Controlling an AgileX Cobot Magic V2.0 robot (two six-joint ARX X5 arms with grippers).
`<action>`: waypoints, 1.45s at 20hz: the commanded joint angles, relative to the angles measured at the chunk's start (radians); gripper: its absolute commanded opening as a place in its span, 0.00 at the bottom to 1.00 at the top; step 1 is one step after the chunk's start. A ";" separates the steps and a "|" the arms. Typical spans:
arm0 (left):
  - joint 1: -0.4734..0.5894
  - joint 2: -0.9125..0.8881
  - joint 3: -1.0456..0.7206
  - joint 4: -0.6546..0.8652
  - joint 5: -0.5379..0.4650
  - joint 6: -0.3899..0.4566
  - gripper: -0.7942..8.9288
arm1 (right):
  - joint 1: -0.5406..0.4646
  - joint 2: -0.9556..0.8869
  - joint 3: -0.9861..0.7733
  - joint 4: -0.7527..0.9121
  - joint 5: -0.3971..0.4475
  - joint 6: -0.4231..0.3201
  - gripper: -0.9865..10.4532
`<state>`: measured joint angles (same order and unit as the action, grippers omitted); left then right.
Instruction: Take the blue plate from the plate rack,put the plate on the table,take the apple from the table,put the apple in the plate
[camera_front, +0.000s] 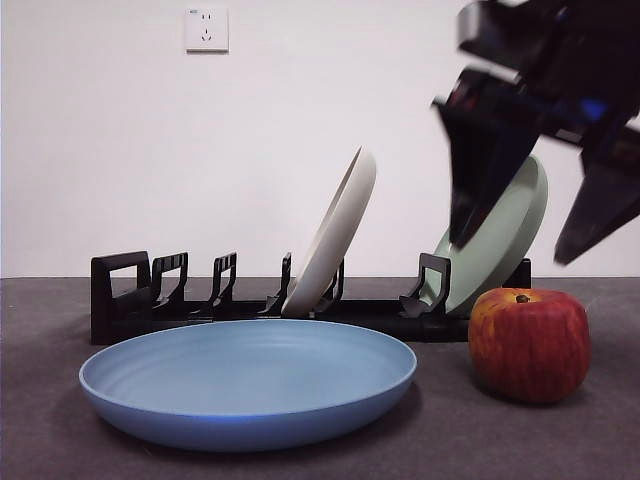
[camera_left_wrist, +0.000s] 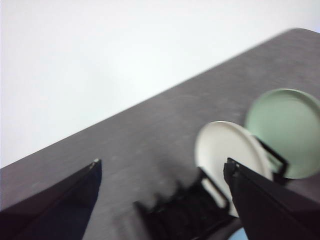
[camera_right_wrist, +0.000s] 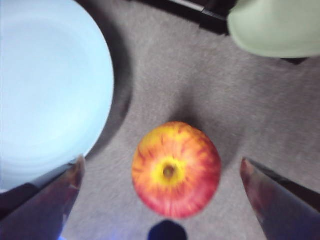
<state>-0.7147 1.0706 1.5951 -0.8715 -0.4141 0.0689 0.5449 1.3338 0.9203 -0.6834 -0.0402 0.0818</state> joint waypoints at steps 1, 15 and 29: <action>0.076 -0.071 -0.004 -0.031 -0.004 0.011 0.50 | 0.006 0.082 0.003 0.005 0.036 0.015 0.58; 0.172 -0.233 -0.004 -0.253 -0.101 -0.013 0.50 | 0.016 0.220 0.005 0.073 0.033 0.101 0.08; 0.172 -0.154 -0.004 -0.265 -0.022 -0.016 0.50 | 0.269 0.316 0.151 0.418 -0.162 0.200 0.08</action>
<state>-0.5453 0.9173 1.5951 -1.1374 -0.4347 0.0597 0.8131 1.6417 1.0657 -0.2699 -0.2058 0.2737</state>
